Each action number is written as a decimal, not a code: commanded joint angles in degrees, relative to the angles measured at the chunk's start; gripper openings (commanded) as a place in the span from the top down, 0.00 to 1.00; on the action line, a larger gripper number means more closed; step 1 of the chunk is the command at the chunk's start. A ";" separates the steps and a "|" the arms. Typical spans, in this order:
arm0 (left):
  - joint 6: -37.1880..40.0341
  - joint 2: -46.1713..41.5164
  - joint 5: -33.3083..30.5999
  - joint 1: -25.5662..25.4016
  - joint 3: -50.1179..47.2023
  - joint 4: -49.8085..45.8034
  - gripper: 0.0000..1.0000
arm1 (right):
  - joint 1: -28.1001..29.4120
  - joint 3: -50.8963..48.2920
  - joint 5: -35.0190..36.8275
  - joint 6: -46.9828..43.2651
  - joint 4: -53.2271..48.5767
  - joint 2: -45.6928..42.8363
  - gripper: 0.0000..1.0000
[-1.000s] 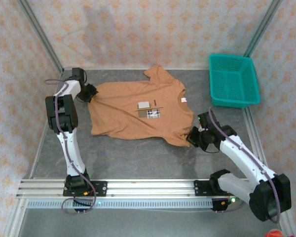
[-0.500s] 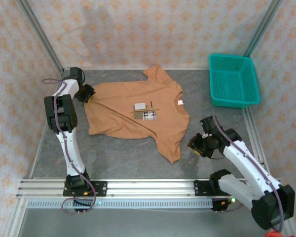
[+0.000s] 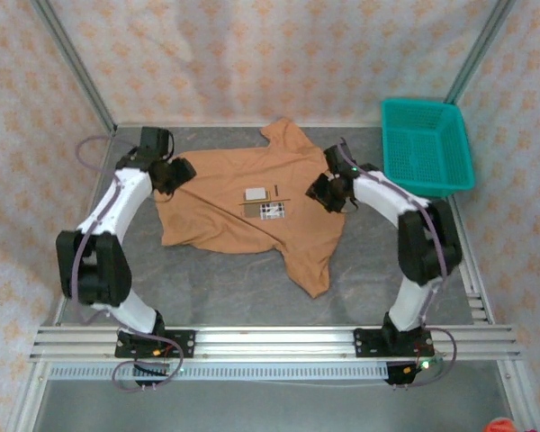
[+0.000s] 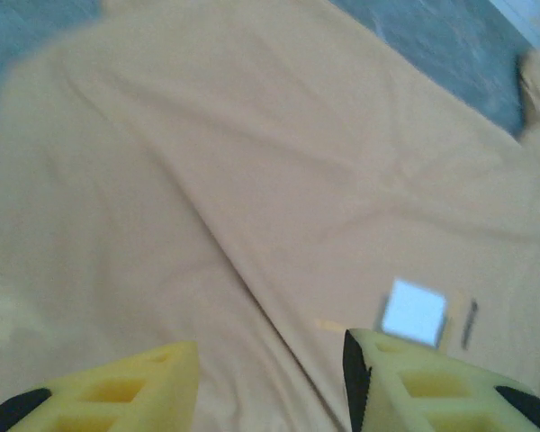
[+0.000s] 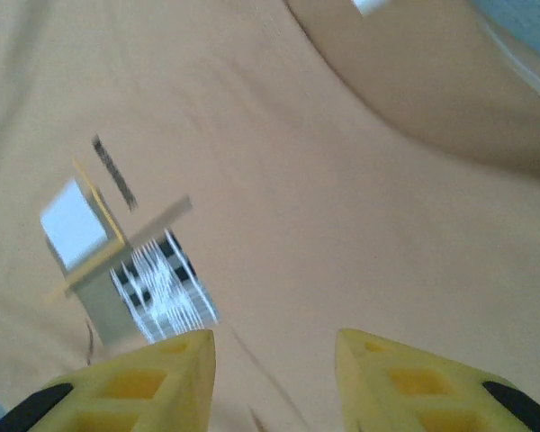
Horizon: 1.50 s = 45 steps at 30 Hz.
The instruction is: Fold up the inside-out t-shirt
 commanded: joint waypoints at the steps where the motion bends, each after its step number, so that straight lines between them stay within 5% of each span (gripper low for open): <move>1: -2.77 1.09 9.19 0.34 -11.89 6.34 0.52 | -2.59 3.86 -0.11 1.72 2.37 9.04 0.61; 7: -2.01 1.68 9.91 3.85 -20.15 7.66 0.53 | -7.19 -1.08 5.91 1.64 0.63 10.59 0.62; 17: 1.02 0.70 3.32 11.20 -20.71 2.68 0.56 | -9.58 -19.63 15.80 1.32 -0.61 -7.96 0.62; 25: 2.21 -13.93 -4.80 10.54 -22.59 -5.66 0.53 | -5.55 -8.87 14.32 -3.43 -6.99 -10.74 0.62; 30: 0.67 -15.15 -1.63 10.59 -26.78 -2.72 0.53 | -3.03 -2.73 11.00 -4.46 -8.58 -8.16 0.61; 35: 0.70 -13.20 -0.75 10.49 -29.20 -1.27 0.71 | -1.59 -1.88 10.17 -4.39 -8.45 -7.82 0.61; 45: -0.86 -8.17 -4.95 10.56 -29.73 5.01 0.53 | 0.99 -2.34 7.76 -4.04 -7.60 -6.69 0.61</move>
